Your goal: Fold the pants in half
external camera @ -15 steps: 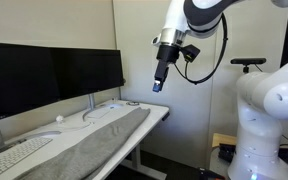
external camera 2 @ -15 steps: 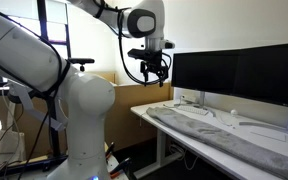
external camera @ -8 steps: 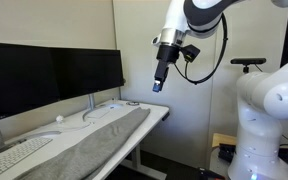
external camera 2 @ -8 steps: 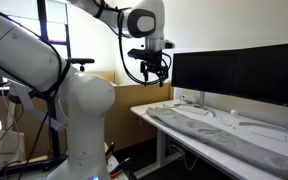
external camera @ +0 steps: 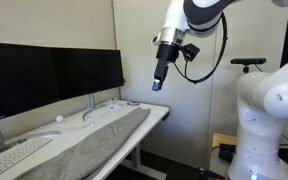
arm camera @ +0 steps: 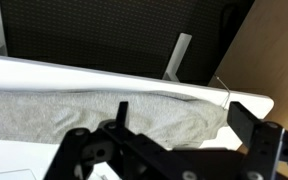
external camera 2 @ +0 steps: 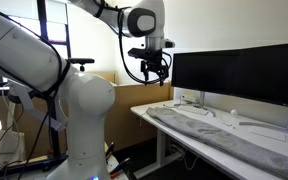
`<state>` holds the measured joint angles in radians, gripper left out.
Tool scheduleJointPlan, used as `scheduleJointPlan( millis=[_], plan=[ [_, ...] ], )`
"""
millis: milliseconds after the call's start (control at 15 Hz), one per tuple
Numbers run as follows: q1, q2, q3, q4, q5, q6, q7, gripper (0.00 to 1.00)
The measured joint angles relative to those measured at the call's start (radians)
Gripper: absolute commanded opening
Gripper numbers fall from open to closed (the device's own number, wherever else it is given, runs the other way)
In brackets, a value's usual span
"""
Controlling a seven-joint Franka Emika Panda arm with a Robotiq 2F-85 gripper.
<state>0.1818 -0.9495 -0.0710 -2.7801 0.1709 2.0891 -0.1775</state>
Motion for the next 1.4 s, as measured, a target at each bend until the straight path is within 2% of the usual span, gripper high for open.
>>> scheduleJointPlan(
  millis=[333,733,1067,1400],
  plan=[
    [-0.012,0.071,-0.003,0.08,-0.002,0.005,0.0,1.0],
    [-0.046,0.281,-0.019,0.242,-0.028,0.093,0.0,1.0],
    [-0.104,0.429,-0.045,0.396,-0.043,0.112,-0.001,1.0],
    [-0.183,0.484,-0.105,0.498,-0.098,0.098,-0.03,1.0]
  ],
)
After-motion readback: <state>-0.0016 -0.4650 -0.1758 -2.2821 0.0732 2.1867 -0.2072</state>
